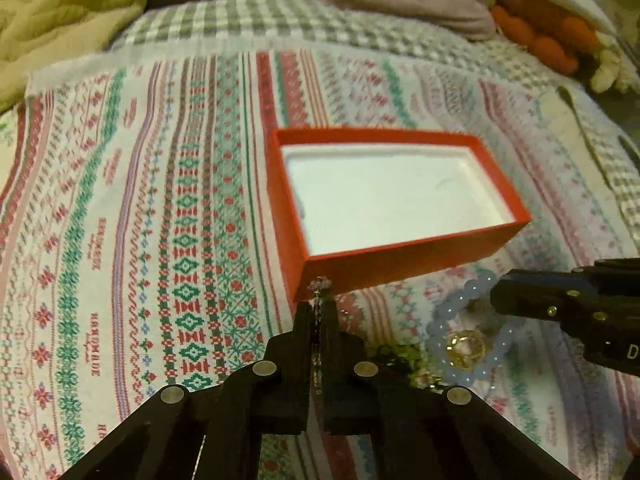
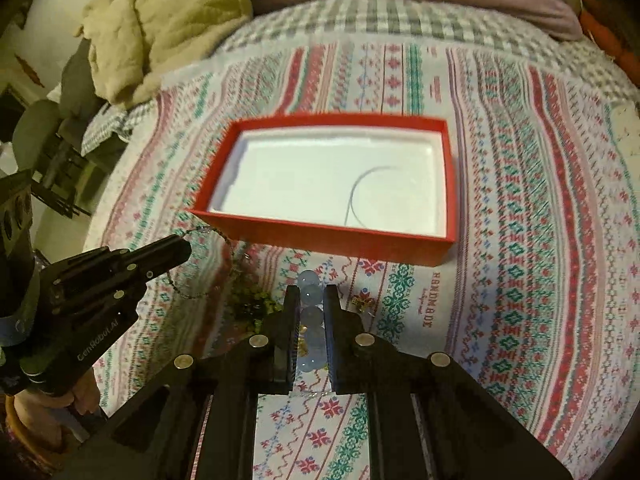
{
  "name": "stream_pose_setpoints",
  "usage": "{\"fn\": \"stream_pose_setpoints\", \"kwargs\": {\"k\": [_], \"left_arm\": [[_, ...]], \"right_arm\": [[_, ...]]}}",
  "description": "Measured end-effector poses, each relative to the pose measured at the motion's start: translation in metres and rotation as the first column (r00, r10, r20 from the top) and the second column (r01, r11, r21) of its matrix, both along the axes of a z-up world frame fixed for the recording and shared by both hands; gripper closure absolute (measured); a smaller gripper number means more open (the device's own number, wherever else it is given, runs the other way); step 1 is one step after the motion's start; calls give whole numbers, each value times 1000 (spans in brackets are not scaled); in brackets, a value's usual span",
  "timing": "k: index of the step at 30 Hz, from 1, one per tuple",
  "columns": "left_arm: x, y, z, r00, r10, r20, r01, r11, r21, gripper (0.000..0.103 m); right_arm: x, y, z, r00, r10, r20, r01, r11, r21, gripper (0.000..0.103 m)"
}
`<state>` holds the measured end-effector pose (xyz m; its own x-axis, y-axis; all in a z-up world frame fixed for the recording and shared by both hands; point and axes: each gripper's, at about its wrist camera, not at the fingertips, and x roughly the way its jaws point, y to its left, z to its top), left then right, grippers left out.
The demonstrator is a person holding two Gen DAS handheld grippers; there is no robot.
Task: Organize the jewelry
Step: 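Lower both bracelets into the red box and open both grippers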
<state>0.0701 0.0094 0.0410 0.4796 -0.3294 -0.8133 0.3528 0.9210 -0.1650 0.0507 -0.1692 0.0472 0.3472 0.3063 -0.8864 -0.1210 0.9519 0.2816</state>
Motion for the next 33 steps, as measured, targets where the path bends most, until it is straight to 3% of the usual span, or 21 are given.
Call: {"fn": "stream_pose_setpoints", "kwargs": {"k": [11, 16, 25, 33], "left_arm": [[-13, -13, 41, 998, -17, 69, 21, 998, -56, 103], [-1, -23, 51, 998, -18, 60, 24, 994, -109, 103], [35, -32, 24, 1000, 10, 14, -7, 978, -210, 103], [54, -29, 6, 998, 49, 38, -43, 987, -155, 103]], "right_arm": [[-11, -11, 48, 992, -49, 113, 45, 998, 38, 91], [-3, -22, 64, 984, -93, 152, 83, 994, 68, 91], [20, -26, 69, 968, -133, 211, 124, 991, 56, 91], [44, -10, 48, 975, -101, 200, 83, 992, 96, 91]]}}
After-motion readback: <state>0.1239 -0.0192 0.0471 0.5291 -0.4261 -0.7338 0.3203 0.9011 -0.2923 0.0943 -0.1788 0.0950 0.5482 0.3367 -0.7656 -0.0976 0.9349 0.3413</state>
